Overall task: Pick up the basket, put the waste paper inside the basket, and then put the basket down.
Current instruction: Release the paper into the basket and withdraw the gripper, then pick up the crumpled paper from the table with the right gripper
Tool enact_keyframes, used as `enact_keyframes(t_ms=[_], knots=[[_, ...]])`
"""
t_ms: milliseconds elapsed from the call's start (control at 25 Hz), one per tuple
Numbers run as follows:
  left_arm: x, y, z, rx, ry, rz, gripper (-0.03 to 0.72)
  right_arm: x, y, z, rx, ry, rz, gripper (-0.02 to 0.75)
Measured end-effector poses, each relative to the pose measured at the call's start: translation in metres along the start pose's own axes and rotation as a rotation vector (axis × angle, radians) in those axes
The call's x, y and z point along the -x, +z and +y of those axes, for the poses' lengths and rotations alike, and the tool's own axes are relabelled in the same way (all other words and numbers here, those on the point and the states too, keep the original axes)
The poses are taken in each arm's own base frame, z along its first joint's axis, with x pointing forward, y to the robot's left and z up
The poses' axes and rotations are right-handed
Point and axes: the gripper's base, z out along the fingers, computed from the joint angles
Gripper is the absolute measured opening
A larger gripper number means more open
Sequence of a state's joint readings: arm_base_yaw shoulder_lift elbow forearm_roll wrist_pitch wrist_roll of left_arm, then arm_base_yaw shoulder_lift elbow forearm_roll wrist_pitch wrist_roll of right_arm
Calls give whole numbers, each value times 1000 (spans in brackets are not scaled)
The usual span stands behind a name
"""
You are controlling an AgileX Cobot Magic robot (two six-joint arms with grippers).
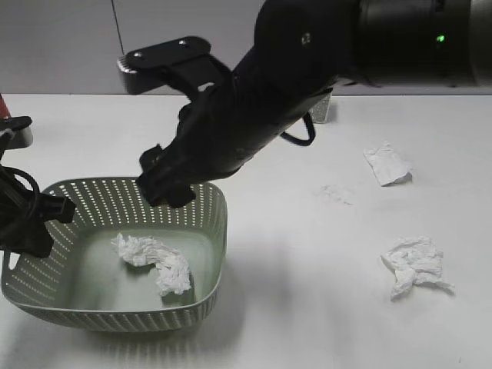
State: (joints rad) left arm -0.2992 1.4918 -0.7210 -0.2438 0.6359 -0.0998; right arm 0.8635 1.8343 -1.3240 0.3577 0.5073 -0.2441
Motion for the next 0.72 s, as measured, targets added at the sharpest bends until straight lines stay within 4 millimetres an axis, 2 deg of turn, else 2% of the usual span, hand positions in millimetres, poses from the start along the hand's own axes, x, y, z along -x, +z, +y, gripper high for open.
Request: enact_keyframes(t_ms=[120, 200, 280, 400, 480, 520, 600, 720], knots=[[0, 0, 0, 0, 0, 0, 3, 6, -21, -22, -99, 38, -5, 610], [0, 0, 0, 0, 0, 0, 3, 8, -45, -46, -175, 68, -4, 591], [0, 0, 0, 0, 0, 0, 3, 0, -70, -76, -244, 139, 7, 582], [0, 0, 0, 0, 0, -2, 3, -38, -94, -114, -332, 253, 39, 578], [3, -2, -3, -5, 9, -13, 3, -74, -100, -130, -371, 326, 64, 579], [6, -4, -6, -10, 16, -24, 3, -97, -97, -136, -388, 368, 85, 579], [10, -7, -12, -20, 37, -42, 3, -130, -93, -145, -413, 423, 116, 578], [15, -6, -24, -33, 70, -48, 3, -165, -79, -151, -435, 463, 138, 578]])
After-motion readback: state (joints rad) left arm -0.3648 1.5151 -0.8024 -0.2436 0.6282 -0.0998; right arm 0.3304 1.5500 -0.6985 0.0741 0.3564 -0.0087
